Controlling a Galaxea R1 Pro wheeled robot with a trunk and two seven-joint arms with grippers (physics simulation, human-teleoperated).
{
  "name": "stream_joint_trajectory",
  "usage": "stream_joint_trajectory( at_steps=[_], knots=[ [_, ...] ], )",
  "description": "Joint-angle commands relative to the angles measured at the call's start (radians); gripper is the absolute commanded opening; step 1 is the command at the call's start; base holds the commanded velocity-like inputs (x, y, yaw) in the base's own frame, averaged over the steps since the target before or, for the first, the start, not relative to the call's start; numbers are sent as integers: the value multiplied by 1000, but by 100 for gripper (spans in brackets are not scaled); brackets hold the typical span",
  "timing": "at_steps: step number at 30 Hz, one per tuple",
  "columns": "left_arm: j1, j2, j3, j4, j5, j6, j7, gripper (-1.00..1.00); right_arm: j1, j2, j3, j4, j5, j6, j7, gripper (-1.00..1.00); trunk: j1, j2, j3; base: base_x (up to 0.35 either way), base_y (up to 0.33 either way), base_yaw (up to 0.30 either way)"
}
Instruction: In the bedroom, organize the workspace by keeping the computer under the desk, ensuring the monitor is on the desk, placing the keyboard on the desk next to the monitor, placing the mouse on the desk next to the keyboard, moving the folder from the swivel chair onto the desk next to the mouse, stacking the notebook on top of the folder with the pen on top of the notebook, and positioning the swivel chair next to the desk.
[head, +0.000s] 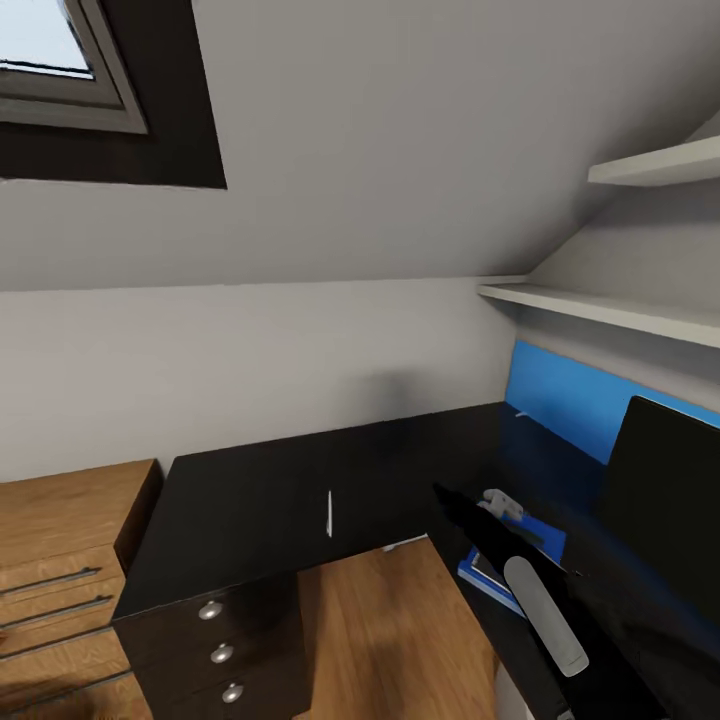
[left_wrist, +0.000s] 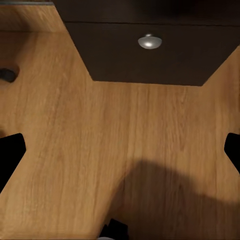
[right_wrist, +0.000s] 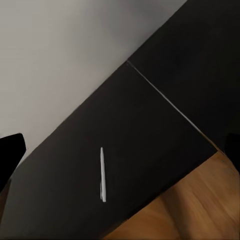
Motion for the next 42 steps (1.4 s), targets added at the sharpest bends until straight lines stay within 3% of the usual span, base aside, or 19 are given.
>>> stream_joint_trajectory(
  at_steps=[1,42],
  knots=[
    [-1,0,0,1,5,-4,2,100,-1,-1,2,-2,-9,1,-9,100,0,-1,-1,0,0,272],
    [-1,3,0,16,8,-1,0,100,-1,-1,4,-2,-6,-2,-9,100,0,-1,-1,0,0,277]
  ],
)
